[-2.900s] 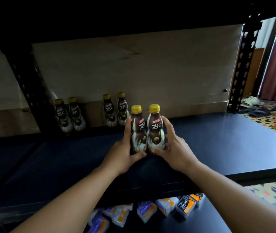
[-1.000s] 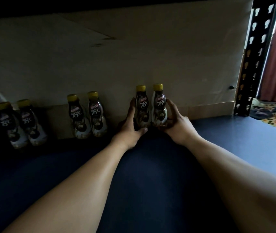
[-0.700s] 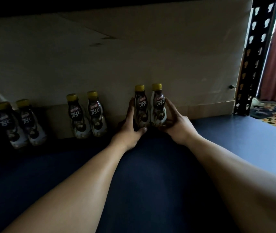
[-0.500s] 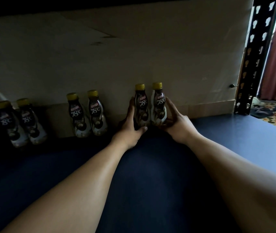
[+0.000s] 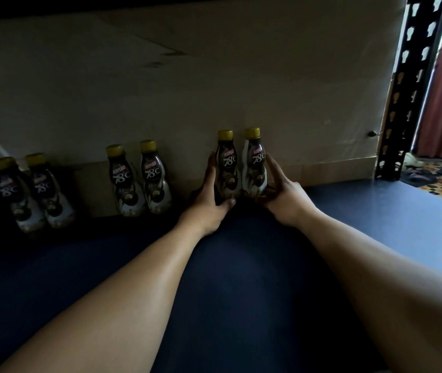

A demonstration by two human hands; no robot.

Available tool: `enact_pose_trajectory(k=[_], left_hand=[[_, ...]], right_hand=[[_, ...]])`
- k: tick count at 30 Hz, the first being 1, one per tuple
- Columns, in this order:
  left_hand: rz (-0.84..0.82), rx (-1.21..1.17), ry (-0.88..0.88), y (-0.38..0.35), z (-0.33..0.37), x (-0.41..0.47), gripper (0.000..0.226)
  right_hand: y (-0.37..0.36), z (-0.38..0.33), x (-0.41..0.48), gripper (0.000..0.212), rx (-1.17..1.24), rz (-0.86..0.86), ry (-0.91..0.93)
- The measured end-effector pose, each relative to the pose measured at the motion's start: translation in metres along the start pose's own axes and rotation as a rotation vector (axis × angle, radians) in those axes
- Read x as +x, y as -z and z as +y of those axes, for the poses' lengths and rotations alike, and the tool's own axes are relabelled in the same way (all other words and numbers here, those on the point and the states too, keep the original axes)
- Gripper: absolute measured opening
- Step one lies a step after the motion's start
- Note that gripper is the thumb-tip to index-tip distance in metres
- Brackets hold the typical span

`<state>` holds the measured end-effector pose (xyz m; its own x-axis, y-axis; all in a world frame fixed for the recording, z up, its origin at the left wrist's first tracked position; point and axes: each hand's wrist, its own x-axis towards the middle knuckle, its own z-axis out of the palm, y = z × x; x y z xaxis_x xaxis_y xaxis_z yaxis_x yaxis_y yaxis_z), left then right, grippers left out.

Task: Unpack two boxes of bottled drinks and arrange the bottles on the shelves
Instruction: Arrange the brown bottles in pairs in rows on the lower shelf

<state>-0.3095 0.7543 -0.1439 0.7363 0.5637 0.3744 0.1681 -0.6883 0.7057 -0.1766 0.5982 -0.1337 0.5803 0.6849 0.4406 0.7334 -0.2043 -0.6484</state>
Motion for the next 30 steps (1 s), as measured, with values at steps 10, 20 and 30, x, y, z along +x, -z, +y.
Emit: enact_pose_trajectory(k=[10,20,30], left_hand=[[-0.006,0.016,0.041,0.0,-0.002,0.002,0.107],[0.001,-0.003,0.064,0.001,0.0,-0.002,0.122],[-0.007,0.194,0.245,0.02,0.028,-0.039,0.11]], right_hand=[[-0.001,0.001,0.002,0.095,-0.023,-0.018,-0.024],[-0.001,0.007,0.005,0.118,0.038,-0.027,-0.126],[0.014,0.002,-0.02,0.1,0.034,-0.001,-0.269]])
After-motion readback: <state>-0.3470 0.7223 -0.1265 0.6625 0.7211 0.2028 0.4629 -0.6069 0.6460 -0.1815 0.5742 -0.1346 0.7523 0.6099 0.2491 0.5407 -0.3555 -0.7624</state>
